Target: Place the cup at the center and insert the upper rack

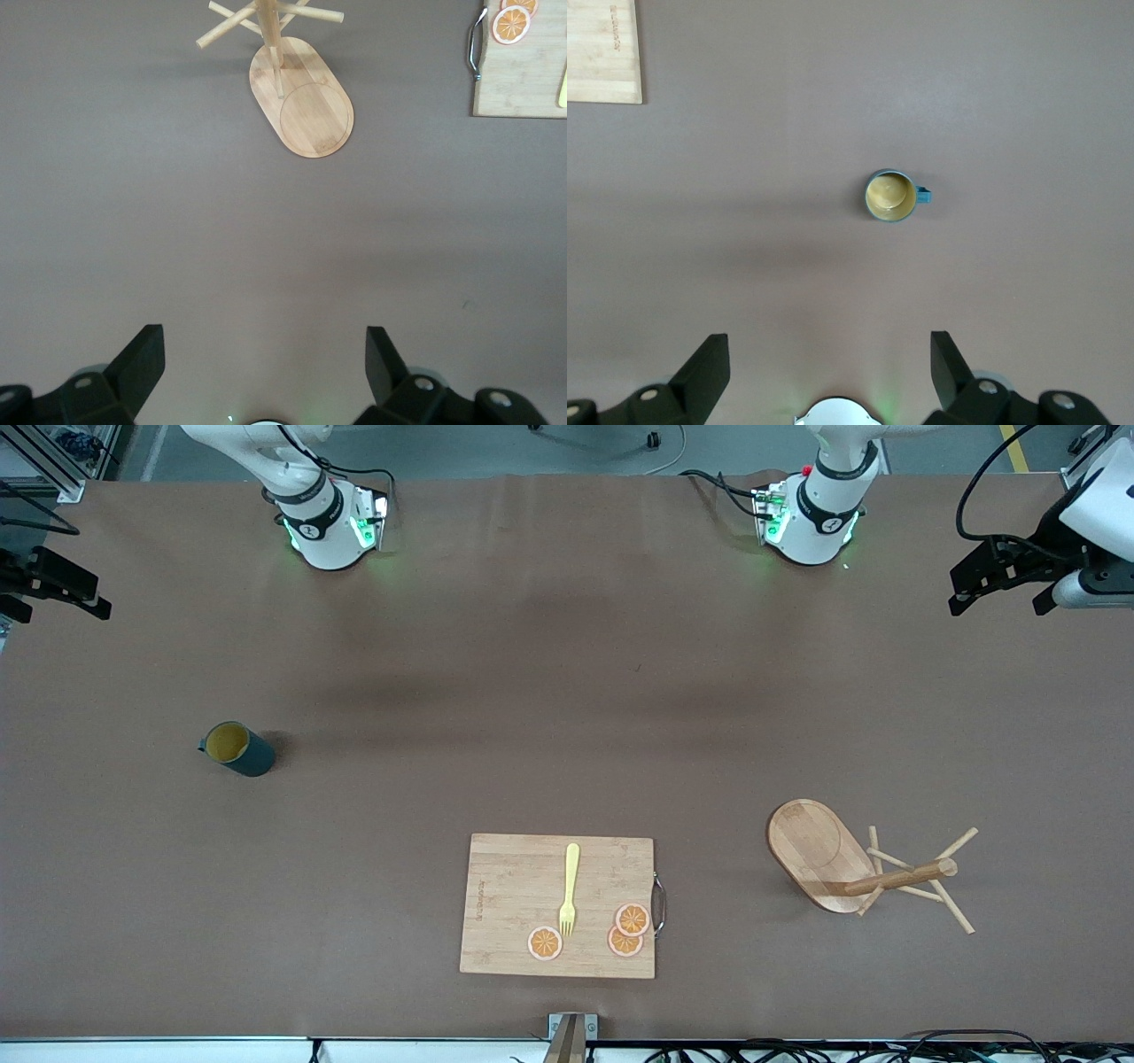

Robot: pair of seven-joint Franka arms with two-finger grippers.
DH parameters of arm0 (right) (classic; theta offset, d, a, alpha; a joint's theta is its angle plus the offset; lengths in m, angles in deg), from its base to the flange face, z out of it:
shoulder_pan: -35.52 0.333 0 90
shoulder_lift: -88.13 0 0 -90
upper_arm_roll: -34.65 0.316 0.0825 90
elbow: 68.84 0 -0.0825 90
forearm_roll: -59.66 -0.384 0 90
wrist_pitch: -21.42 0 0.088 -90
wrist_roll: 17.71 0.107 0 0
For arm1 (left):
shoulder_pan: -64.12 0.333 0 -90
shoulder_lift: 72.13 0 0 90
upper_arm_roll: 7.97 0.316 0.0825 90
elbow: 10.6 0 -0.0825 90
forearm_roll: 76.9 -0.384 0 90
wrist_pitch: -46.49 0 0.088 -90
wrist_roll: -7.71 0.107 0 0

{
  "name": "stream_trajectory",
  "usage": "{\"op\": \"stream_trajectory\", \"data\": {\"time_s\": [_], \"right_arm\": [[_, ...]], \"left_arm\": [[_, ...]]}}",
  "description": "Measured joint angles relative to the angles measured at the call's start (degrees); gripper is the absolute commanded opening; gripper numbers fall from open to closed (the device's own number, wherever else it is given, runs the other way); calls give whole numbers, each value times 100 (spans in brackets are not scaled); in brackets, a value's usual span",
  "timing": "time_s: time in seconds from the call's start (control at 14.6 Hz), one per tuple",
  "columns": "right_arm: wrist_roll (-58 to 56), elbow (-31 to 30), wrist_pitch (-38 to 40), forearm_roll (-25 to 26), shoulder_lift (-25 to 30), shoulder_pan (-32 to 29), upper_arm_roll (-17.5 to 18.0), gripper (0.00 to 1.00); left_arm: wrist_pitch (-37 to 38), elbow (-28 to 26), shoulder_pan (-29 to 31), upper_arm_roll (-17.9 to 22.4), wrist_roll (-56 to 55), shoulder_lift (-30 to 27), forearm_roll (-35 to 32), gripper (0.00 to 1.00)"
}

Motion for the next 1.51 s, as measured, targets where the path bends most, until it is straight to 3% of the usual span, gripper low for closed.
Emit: {"op": "stream_trajectory", "data": {"time_s": [0.62,0.89,1.03,1.24,1.51], "right_arm": [[2,-15,-26,-94,-46,-118,-4,100],[-77,-40,-402,-93,-760,-288,-7,100],[-850,-44,-656,-93,-1167,-432,-8,100],[-2408,-346,-1401,-93,-1567,-750,-18,100],[-3328,-1616,-3112,-97,-1744,-938,-17,100]], "left_arm": [[24,5,4,8,0,0,0,100],[62,5,5,9,0,17,0,100],[66,5,5,6,4,39,0,100],[70,5,0,-2,7,57,0,100],[80,6,-2,-3,8,70,0,100]]}}
